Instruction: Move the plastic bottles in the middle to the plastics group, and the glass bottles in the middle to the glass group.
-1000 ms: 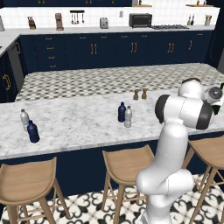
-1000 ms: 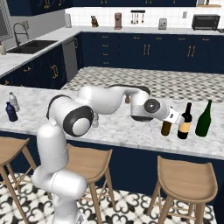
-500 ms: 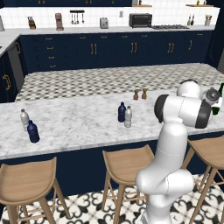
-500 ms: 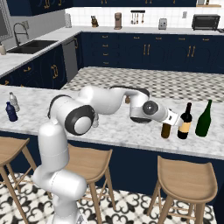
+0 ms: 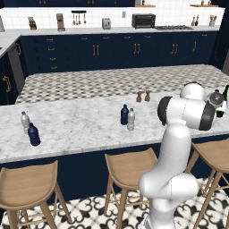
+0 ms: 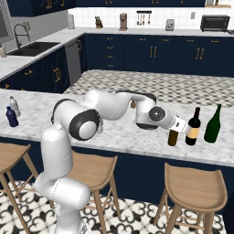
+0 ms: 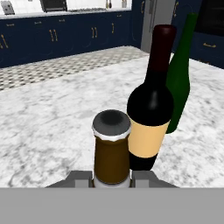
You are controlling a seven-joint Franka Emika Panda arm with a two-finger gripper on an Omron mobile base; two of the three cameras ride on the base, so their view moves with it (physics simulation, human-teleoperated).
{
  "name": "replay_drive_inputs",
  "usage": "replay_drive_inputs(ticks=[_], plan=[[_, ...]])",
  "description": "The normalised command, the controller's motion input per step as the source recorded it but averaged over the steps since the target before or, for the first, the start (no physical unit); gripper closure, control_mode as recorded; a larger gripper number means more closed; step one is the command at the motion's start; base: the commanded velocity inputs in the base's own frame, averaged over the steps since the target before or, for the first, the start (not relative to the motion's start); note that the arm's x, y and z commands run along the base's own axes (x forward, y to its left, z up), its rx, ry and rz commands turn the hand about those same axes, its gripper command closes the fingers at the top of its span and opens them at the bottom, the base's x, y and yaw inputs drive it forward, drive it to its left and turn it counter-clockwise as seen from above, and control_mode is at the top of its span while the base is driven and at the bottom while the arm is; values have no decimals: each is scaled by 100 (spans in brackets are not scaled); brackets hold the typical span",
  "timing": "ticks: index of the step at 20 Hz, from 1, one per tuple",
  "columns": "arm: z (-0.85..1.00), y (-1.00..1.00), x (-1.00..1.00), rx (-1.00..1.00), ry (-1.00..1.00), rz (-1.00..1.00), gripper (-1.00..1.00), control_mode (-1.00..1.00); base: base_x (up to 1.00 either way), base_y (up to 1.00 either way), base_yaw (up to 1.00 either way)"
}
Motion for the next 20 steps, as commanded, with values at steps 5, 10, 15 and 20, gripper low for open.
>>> replay_drive_inputs(ticks=[5,10,15,20], plan=[[0,0,0,0,0,0,100,-100,0,0,0],[0,0,0,0,0,0,-100,-100,0,0,0],[0,0,0,0,0,0,-100,-100,0,0,0],[0,0,0,0,0,0,-100,-100,0,0,0]])
